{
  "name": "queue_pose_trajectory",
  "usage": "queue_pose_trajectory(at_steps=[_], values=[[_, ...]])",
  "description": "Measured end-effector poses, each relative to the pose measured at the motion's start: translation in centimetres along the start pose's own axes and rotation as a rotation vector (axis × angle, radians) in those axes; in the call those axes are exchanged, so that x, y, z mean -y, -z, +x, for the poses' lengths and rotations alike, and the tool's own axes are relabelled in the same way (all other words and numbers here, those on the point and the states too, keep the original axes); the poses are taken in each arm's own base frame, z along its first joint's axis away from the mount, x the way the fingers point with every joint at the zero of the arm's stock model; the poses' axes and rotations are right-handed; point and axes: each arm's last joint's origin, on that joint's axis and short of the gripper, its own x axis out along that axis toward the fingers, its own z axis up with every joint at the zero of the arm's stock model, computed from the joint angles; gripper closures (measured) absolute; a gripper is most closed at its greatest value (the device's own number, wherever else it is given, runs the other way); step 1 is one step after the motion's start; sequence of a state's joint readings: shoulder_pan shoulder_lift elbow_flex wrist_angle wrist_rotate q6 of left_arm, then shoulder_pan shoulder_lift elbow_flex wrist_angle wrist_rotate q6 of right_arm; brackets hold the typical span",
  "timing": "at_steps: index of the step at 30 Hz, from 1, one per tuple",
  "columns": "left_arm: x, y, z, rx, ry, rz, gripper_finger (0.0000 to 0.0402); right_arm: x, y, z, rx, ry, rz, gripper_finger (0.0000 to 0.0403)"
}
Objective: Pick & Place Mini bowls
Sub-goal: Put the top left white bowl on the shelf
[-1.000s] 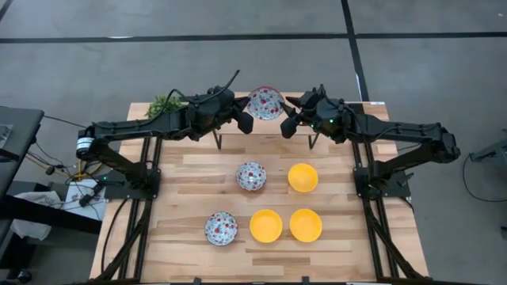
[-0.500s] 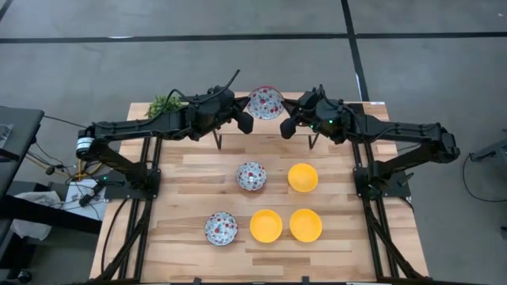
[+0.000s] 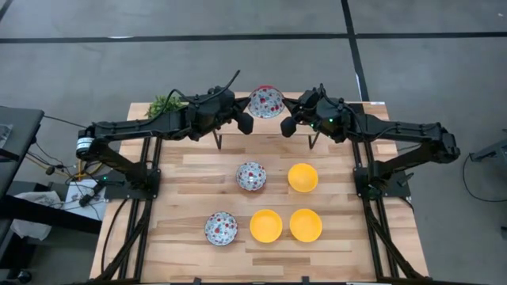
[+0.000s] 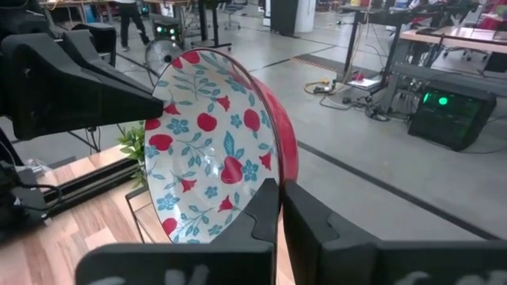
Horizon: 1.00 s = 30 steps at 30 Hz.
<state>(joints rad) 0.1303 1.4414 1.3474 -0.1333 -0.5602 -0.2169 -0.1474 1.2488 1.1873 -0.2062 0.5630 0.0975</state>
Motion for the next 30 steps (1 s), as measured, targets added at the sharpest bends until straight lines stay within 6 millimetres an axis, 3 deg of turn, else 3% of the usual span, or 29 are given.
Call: queue_pose_trajectory(at_steps=[8,22,30], values=[[0.07,0.03,0.0,-0.006,0.026,0.0,0.0397,0.02,0.1,-0.02,-0.01,0.0,-0.002,0.0402],[0.22,-0.26,-0.06,0.014,0.059,-0.018,0.0348,0.1,0.54,0.16,-0.05,-0.017,0.023,0.0402],[0.28,-0.25,-0.06,0.01,0.077,-0.017,0.0341,0.16,0.67,0.15,-0.061,-0.006,0.048,0.0402]])
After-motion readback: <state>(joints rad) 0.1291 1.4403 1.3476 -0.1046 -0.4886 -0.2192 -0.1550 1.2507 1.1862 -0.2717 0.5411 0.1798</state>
